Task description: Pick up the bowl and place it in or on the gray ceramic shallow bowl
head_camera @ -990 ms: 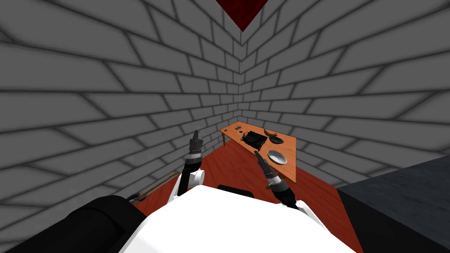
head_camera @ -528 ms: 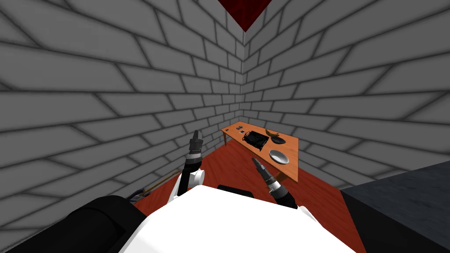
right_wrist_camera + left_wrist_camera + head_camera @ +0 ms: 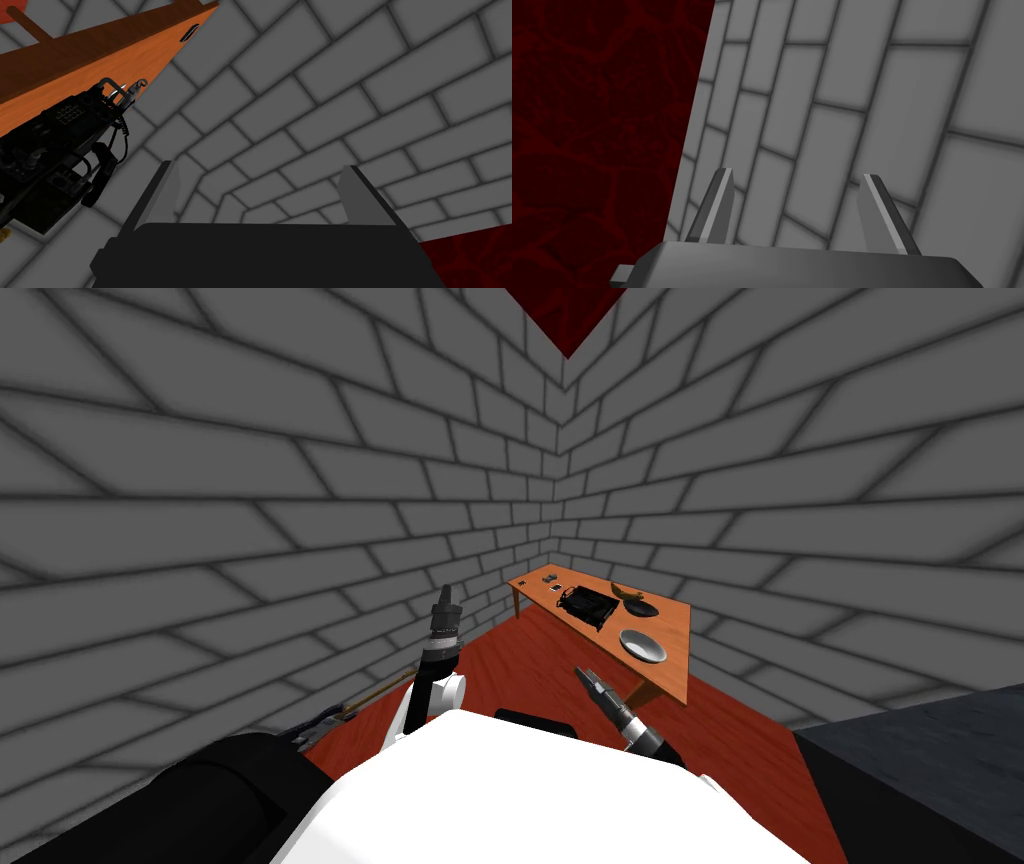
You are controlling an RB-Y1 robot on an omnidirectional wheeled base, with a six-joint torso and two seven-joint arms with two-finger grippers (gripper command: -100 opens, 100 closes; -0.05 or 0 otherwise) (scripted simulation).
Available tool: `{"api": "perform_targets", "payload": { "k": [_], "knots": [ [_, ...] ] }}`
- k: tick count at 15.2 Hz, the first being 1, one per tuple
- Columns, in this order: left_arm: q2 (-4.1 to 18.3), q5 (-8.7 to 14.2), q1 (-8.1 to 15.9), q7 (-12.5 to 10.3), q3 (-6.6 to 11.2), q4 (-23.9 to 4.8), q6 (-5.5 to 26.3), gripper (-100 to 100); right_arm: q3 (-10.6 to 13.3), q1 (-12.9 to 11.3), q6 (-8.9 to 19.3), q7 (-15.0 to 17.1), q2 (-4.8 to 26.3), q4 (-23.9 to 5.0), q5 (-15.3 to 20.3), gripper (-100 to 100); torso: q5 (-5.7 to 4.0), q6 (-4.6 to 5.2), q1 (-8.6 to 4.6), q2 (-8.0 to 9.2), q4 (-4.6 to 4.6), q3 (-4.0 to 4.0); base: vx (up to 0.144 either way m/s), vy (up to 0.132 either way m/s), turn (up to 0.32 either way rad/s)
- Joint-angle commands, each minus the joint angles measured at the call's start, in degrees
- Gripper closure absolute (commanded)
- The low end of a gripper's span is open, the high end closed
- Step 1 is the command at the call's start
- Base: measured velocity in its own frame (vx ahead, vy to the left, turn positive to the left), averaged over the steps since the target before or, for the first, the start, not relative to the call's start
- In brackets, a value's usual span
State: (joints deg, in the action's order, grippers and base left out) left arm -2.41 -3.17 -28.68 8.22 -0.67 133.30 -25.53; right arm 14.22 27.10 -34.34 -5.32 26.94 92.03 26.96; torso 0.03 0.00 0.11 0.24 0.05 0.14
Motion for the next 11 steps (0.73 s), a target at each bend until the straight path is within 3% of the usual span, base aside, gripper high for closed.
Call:
{"api": "perform_targets", "payload": {
  "k": [1,2,3,5,6,8,9,11],
  "knots": [
    [0.0,0.0,0.0,0.0,0.0,0.0,0.0,0,0.4,0.1,0.1,-0.9,0.6,-2.4,0.7,-100,0.0,0.0,0.0,0.0,0.0,0.0,-0.031,0.032,0.016],
    [0.0,0.0,0.0,0.0,0.0,0.0,0.0,0,0.4,0.1,0.1,-0.9,0.6,-2.4,0.7,-100,0.0,0.01,0.0,-0.03,0.0,-0.01,-0.014,0.022,-0.02],
    [0.0,0.0,0.0,0.0,0.0,0.0,0.0,0,0.7,-0.1,0.3,-2.3,3.1,-4.2,2.1,-100,0.0,0.01,-0.03,-0.08,-0.01,-0.04,-0.015,0.034,0.076],
    [0.0,0.0,0.0,0.0,0.0,0.0,0.0,0,0.7,-0.1,0.3,-2.3,3.1,-5.9,2.1,-100,0.0,-0.01,-0.02,-0.13,-0.02,-0.07,-0.012,0.031,0.08],
    [0.0,0.0,0.0,0.0,0.0,0.0,0.0,0,1.1,-0.4,0.6,-3.7,5.7,-7.8,3.4,-100,-0.01,0.0,-0.03,-0.15,-0.03,-0.08,-0.008,0.033,0.089],
    [0.0,0.0,0.0,0.0,0.0,0.0,0.0,0,1.1,-0.4,0.6,-3.7,5.7,-9.3,3.4,-100,0.0,-0.01,-0.02,-0.17,-0.03,-0.1,-0.009,0.031,0.071],
    [0.0,0.0,0.0,0.0,0.0,0.0,0.0,0,1.5,-0.7,0.9,-5.1,8.2,-10.7,4.8,-100,0.0,0.0,-0.04,-0.18,-0.03,-0.1,-0.002,0.034,0.138],
    [0.0,0.0,0.0,0.0,0.0,0.0,0.0,0,1.5,-0.7,0.9,-5.1,8.4,-12.7,4.8,-100,0.0,-0.02,-0.03,-0.21,-0.04,-0.12,0.003,0.027,0.078]
  ]
}}
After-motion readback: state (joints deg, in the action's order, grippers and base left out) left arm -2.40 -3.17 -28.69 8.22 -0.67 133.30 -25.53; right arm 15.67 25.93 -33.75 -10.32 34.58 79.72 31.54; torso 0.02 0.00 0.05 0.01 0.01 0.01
